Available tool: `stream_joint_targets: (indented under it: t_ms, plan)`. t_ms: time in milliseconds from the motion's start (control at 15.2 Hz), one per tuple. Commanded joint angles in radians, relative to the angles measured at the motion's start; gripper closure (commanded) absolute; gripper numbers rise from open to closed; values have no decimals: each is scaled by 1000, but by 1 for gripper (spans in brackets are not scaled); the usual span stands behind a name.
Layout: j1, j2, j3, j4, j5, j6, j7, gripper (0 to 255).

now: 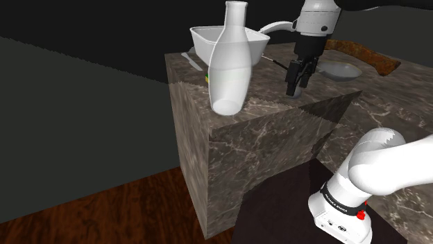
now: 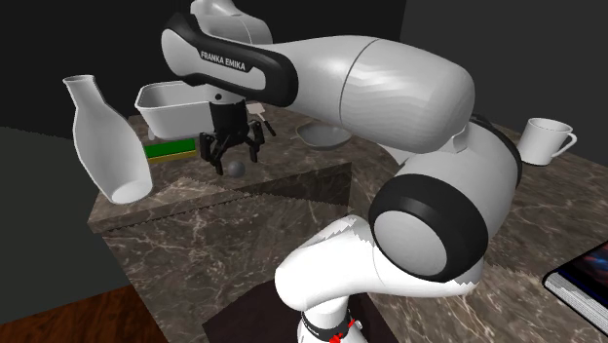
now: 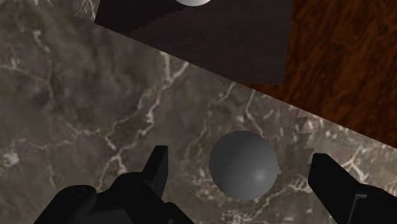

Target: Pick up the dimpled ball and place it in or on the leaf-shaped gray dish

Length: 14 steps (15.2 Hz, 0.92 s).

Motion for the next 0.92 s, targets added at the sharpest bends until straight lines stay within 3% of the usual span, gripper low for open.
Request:
stream_joint_targets:
  t_ms: [0, 198, 264, 858]
  plan:
    - [0, -1, 0, -2, 0, 1, 0, 0]
    - [0, -1, 0, -2, 0, 1, 0, 0]
    - [0, -1, 0, -2, 0, 1, 0, 255]
    - [0, -1, 0, -2, 0, 1, 0, 255]
